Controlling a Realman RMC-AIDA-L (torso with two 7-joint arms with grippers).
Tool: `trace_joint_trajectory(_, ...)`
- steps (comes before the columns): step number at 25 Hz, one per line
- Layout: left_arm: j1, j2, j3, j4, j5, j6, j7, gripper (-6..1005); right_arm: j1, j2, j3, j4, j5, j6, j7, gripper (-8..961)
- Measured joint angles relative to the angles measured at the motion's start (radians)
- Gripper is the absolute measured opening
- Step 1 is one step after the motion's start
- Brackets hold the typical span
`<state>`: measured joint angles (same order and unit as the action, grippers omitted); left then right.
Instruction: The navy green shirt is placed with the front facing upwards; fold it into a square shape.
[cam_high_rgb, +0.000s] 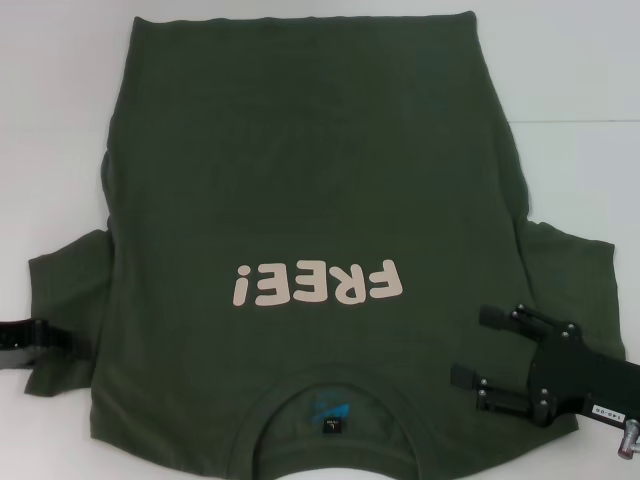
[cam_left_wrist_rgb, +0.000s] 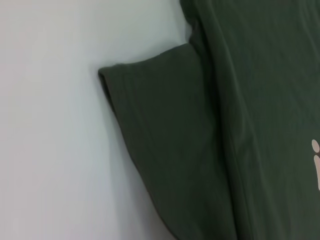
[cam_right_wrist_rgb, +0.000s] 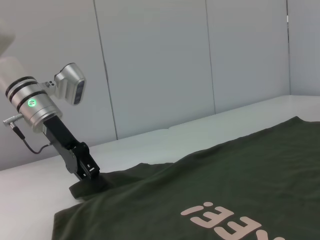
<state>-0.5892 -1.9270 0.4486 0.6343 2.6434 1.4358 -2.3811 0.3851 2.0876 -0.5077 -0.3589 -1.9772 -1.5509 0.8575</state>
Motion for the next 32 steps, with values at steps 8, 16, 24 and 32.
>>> trace_joint_trajectory(8, -0.004, 0.0, -0.006, 0.002, -0.005, -0.012, 0.006, 196, 0.0, 0.0, 0.0, 0.0, 0.0, 0.001, 0.0, 896)
trace_joint_trajectory(16, -0.01, -0.002, 0.001, 0.005, -0.003, -0.012, 0.01, 119, 0.0, -0.001, 0.0, 0.0, 0.0, 0.001, 0.0, 895)
trace_joint_trajectory(24, -0.007, 0.001, -0.023, 0.014, -0.009, -0.017, 0.012, 86, 0.001, -0.002, 0.0, -0.002, 0.0, 0.002, 0.0, 895)
trace_joint_trajectory(32, -0.007, 0.003, -0.023, 0.02, -0.021, -0.004, 0.024, 56, 0.003, -0.001, 0.0, -0.002, 0.0, 0.002, 0.0, 894)
